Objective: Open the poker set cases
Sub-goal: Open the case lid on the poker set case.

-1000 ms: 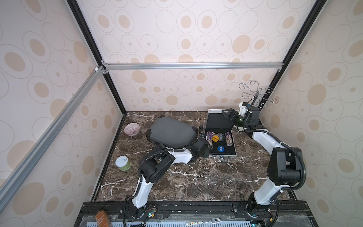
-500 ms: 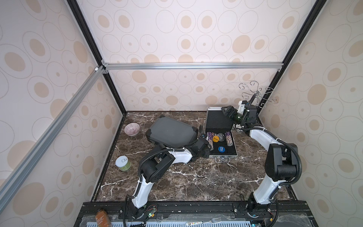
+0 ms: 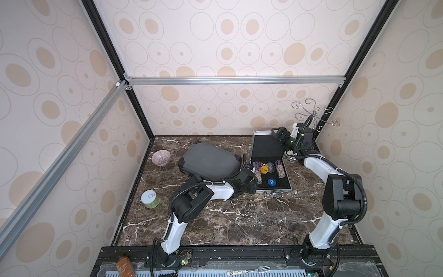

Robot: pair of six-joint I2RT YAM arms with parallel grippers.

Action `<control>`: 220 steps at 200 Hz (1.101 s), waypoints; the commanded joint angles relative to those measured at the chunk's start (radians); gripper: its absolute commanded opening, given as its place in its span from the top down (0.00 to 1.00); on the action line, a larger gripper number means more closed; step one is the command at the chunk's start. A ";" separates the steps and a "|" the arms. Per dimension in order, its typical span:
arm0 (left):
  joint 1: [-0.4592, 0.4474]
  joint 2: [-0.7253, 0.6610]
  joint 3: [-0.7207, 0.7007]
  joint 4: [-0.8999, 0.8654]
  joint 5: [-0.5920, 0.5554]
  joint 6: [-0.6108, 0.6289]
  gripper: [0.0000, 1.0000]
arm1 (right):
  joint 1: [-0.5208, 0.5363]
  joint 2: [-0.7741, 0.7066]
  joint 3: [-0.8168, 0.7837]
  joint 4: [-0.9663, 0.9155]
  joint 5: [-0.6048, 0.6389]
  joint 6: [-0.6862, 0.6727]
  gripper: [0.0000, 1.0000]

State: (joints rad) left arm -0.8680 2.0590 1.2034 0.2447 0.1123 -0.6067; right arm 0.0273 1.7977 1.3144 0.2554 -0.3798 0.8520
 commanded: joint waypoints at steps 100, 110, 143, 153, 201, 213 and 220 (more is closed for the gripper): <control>0.008 -0.046 -0.037 0.088 0.034 -0.041 0.45 | -0.001 -0.066 -0.064 0.007 0.060 -0.041 0.00; 0.007 -0.054 -0.041 0.088 0.030 -0.040 0.44 | 0.000 -0.073 -0.074 0.010 0.059 -0.046 0.00; 0.007 -0.071 -0.051 0.098 0.022 -0.039 0.39 | 0.000 -0.102 -0.093 0.009 0.058 -0.067 0.00; 0.007 -0.072 -0.050 0.098 0.024 -0.042 0.38 | 0.000 -0.112 -0.096 0.004 0.059 -0.074 0.00; 0.008 -0.073 -0.053 0.105 0.027 -0.051 0.36 | 0.000 -0.159 -0.099 -0.041 0.060 -0.097 0.00; 0.008 -0.076 -0.053 0.104 0.026 -0.051 0.36 | 0.000 -0.170 -0.102 -0.054 0.064 -0.097 0.00; 0.007 -0.078 -0.054 0.104 0.026 -0.051 0.36 | 0.000 -0.177 -0.104 -0.061 0.064 -0.096 0.00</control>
State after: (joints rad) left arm -0.8593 2.0174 1.1557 0.3359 0.1478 -0.6479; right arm 0.0277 1.6627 1.2270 0.2272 -0.3313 0.7692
